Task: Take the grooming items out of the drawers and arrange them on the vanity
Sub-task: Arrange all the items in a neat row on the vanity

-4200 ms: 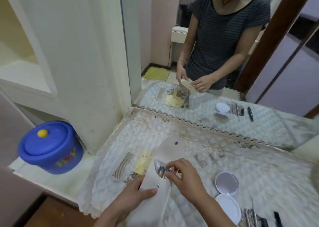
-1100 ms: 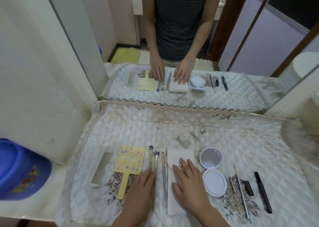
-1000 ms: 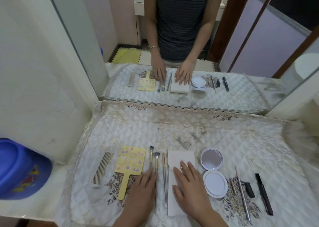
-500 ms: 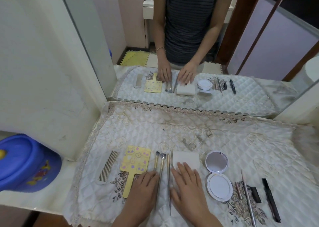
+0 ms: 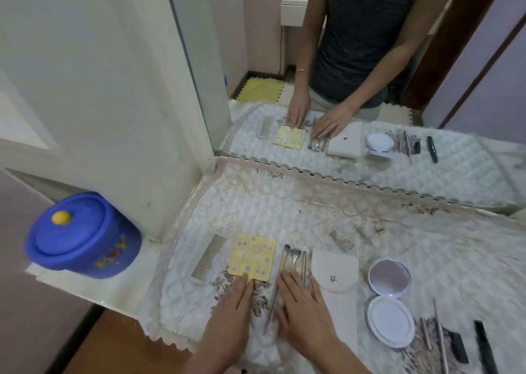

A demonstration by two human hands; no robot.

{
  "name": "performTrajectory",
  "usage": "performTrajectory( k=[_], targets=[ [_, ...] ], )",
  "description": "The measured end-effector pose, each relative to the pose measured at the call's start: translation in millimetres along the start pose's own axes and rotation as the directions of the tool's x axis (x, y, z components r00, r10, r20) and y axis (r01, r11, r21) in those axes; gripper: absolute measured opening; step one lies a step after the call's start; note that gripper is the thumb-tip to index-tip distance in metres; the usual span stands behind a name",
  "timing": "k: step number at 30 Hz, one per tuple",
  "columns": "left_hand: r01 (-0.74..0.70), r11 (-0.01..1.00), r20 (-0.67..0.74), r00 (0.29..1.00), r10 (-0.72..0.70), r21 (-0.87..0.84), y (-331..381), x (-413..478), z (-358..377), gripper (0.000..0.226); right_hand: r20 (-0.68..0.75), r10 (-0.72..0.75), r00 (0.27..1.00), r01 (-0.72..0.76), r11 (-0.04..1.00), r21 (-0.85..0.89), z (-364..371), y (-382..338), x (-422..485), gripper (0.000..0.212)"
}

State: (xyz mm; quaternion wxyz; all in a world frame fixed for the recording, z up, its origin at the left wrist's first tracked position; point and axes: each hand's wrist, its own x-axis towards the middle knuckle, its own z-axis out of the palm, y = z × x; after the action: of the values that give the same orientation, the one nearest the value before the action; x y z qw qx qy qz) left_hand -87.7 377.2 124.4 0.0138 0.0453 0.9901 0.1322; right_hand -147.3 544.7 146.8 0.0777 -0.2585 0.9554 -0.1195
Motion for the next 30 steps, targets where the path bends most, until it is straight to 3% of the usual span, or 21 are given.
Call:
performTrajectory(
  k=[7,13,17,20,22,25,28,30],
  targets=[
    [-0.007,0.999,-0.017,1.000,0.008,0.045,5.5,-4.9,2.5,0.078,-0.008,0.014,1.000,-0.014,1.000,-0.015,-5.4,2.5,5.9,0.058],
    [-0.019,0.999,0.047,0.999,0.021,-0.037,2.1,0.0,-14.6,0.051,-0.047,0.059,0.997,-0.060,0.998,-0.018,-5.5,-5.9,6.0,0.052],
    [-0.100,0.995,-0.058,0.993,0.098,-0.030,-22.2,10.5,-36.0,0.043,-0.069,0.159,0.985,-0.158,0.987,0.022,-0.8,-20.1,6.8,0.052],
    [0.047,0.999,-0.042,0.998,-0.047,-0.004,-68.7,25.5,-45.2,0.056,-0.060,0.205,0.977,-0.206,0.979,0.005,3.4,-41.1,14.9,0.062],
    [0.066,0.998,0.001,0.998,-0.066,0.003,-95.0,30.8,-47.1,0.056,-0.009,0.210,0.978,-0.210,0.977,-0.033,6.0,-52.8,23.8,0.064],
    [-0.002,1.000,0.094,0.996,0.003,-0.019,-111.0,36.5,-46.3,0.061,0.076,0.259,0.963,-0.255,0.965,-0.062,10.4,-63.1,32.1,0.060],
    [-0.122,0.992,-0.024,0.992,0.123,0.043,-104.6,34.5,-41.9,0.075,0.101,0.304,0.947,-0.297,0.951,-0.084,14.7,-68.5,30.3,0.057],
    [-0.141,0.989,0.023,0.990,0.140,0.038,-100.4,35.5,-34.6,0.080,0.110,0.338,0.935,-0.331,0.941,-0.076,13.1,-73.7,29.0,0.059]
  ],
)
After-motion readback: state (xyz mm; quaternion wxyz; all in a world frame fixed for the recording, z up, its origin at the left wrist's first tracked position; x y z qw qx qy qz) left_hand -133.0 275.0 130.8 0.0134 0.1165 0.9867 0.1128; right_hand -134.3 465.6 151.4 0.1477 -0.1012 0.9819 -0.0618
